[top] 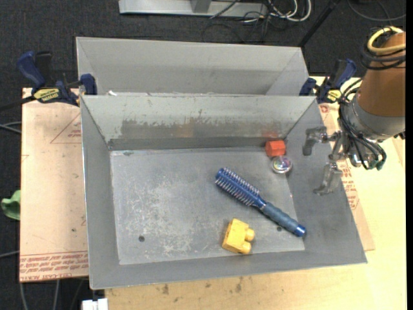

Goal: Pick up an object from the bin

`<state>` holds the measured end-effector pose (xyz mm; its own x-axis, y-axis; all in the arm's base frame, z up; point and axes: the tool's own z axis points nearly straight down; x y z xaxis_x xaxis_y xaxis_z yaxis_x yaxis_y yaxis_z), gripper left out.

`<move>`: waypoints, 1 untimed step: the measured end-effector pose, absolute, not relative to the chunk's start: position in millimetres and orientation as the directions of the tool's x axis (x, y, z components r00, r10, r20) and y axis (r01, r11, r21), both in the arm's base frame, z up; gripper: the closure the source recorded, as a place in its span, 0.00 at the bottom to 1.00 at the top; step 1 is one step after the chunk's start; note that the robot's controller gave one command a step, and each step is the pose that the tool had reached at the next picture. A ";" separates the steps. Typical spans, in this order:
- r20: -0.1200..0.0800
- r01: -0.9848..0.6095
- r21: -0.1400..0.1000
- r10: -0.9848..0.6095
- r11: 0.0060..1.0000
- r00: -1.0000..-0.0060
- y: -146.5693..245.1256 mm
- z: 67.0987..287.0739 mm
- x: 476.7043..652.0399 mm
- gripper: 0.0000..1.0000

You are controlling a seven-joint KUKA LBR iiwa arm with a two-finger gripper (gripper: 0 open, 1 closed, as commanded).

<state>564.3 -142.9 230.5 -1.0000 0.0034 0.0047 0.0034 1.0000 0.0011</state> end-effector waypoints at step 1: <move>0.008 0.055 0.005 0.055 0.998 -0.998 -81.0 127.8 542.6 0.00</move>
Offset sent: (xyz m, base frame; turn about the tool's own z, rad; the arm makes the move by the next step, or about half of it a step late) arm -0.0200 0.0576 -0.0977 0.0566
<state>542.6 -81.0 127.8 -0.9984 0.0552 0.0079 0.0552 0.9985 0.0045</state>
